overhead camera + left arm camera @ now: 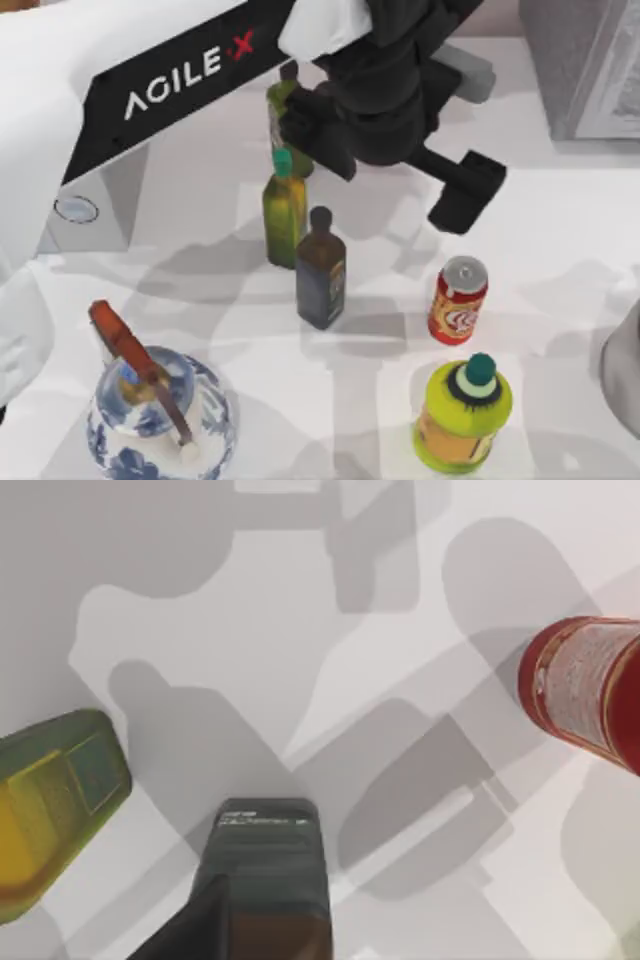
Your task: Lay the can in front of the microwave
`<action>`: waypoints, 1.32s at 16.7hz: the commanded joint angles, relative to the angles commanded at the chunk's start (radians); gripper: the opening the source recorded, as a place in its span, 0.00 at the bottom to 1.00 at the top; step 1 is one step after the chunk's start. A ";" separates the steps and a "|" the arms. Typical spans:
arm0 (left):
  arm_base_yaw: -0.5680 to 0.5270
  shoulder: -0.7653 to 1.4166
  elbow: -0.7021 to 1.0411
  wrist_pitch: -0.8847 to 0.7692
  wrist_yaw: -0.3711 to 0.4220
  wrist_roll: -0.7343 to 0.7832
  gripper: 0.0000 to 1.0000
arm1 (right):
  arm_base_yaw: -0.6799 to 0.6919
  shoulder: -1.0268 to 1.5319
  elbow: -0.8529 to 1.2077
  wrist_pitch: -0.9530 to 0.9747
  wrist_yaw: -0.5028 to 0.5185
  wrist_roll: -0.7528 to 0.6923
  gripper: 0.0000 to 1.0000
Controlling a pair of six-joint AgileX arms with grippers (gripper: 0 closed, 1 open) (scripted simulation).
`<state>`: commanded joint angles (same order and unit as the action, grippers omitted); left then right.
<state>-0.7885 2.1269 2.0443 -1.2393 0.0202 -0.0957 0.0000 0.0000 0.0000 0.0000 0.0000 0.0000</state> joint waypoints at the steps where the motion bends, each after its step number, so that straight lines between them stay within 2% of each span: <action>1: -0.028 0.073 0.077 -0.039 -0.003 -0.002 1.00 | 0.000 0.000 0.000 0.000 0.000 0.000 1.00; 5: -0.112 0.270 0.291 -0.149 -0.019 -0.008 1.00 | 0.000 0.000 0.000 0.000 0.000 0.000 1.00; 8: -0.137 0.317 0.348 -0.180 -0.027 -0.010 1.00 | 0.000 0.000 0.000 0.000 0.000 0.000 1.00; 15: -0.134 0.317 0.329 -0.160 -0.026 -0.008 1.00 | 0.000 0.000 0.000 0.000 0.000 0.000 1.00; 22: -0.134 0.327 0.136 0.044 -0.026 -0.008 1.00 | 0.000 0.000 0.000 0.000 0.000 0.000 1.00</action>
<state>-0.9228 2.4540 2.1799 -1.1957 -0.0061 -0.1034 0.0000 0.0000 0.0000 0.0000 0.0000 0.0000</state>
